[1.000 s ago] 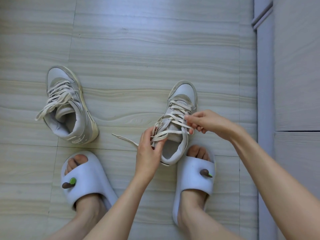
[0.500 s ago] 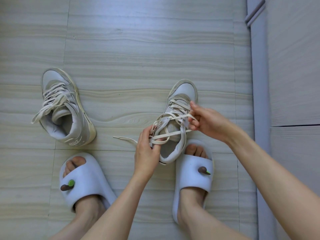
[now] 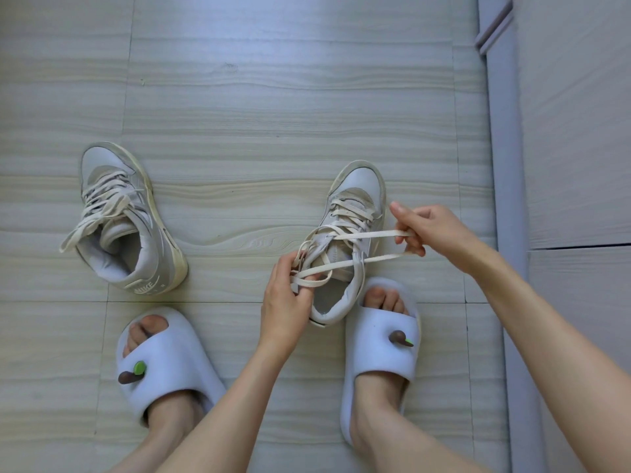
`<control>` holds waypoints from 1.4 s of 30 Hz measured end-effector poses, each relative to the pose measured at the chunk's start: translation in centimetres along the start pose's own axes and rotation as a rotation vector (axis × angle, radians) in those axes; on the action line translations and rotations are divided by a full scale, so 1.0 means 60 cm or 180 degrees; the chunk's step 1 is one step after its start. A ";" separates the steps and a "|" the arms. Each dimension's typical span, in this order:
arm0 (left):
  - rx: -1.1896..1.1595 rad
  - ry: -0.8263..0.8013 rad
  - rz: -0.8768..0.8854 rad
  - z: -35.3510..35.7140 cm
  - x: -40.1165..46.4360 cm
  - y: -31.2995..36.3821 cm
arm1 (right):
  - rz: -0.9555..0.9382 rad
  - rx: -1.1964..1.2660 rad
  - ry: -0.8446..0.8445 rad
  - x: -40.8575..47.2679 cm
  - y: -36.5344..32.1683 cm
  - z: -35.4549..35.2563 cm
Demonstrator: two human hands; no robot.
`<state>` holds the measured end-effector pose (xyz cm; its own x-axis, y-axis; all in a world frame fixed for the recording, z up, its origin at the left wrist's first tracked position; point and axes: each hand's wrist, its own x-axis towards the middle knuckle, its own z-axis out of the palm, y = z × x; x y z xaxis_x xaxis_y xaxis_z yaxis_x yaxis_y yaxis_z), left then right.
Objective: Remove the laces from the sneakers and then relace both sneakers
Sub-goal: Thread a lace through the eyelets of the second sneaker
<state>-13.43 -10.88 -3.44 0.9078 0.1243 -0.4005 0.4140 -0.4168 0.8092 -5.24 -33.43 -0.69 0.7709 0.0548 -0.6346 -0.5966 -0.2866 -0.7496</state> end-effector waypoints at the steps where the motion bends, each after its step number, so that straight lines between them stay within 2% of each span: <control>1: -0.0008 -0.0042 -0.0008 -0.002 0.001 0.001 | -0.0092 -0.0126 0.0073 0.001 0.001 0.001; 3: 0.0011 -0.0132 0.0010 -0.008 0.004 0.004 | -0.0178 0.0140 0.0104 0.001 -0.001 0.007; 6: 0.0127 -0.0291 0.0035 -0.019 0.008 0.014 | 0.0014 0.1499 -0.0118 0.002 -0.004 0.011; 7: 0.0161 -0.0357 0.0022 -0.022 0.010 0.018 | 0.0048 0.1698 -0.0188 0.002 -0.003 0.010; 11: 0.0409 -0.0699 0.0050 -0.047 0.024 0.034 | 0.0070 0.1349 -0.0230 -0.002 0.004 0.008; 15: 0.0446 -0.1452 -0.0041 -0.082 0.049 0.054 | -0.0035 0.1020 -0.0183 -0.005 -0.003 0.006; 17: -0.0047 -0.1270 -0.0231 -0.095 0.063 0.070 | -0.0080 0.0916 -0.0117 -0.006 -0.004 0.009; 20: -0.1365 -0.0889 -0.0560 -0.110 0.089 0.091 | -0.0151 0.0757 -0.0023 -0.010 -0.001 0.019; 22: -0.1868 -0.1065 -0.0642 -0.114 0.100 0.097 | -0.0143 0.0691 -0.0006 -0.014 0.002 0.027; 24: -0.1979 -0.1155 -0.0656 -0.111 0.102 0.099 | -0.0052 0.0592 -0.0031 -0.016 0.005 0.036; 26: -0.1723 -0.0976 -0.0676 -0.108 0.105 0.095 | 0.0101 0.0480 -0.0130 -0.014 0.006 0.044; 27: -0.1281 -0.0848 -0.0575 -0.108 0.108 0.093 | 0.0137 0.0425 -0.0203 -0.013 0.006 0.048; 30: 0.1242 -0.0833 0.0106 -0.114 0.129 0.080 | 0.0073 0.0292 -0.0349 -0.010 0.005 0.052; 31: 0.1885 -0.0885 0.0297 -0.115 0.135 0.077 | 0.0043 0.0289 -0.0350 -0.010 0.005 0.052; 32: 0.2178 -0.0843 0.0380 -0.117 0.141 0.074 | 0.0024 0.0313 -0.0327 -0.009 0.005 0.050; 34: 0.2162 -0.0558 0.0435 -0.115 0.151 0.072 | 0.0024 0.0399 -0.0256 -0.009 0.007 0.046; 36: 0.1745 -0.0441 0.0436 -0.105 0.158 0.075 | 0.0062 0.0457 -0.0209 -0.010 0.007 0.044; 39: 0.1156 -0.1085 0.0387 -0.076 0.157 0.093 | 0.0197 0.0600 -0.0196 -0.013 0.009 0.045; 42: 0.1058 -0.1758 0.0444 -0.051 0.150 0.106 | 0.0418 0.0662 -0.0137 -0.016 0.013 0.052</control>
<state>-2.40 -9.63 -0.61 0.7472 -0.3946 -0.5348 0.1720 -0.6625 0.7290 -7.13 -30.72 -1.28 0.6761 0.0720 -0.7333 -0.7277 -0.0913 -0.6798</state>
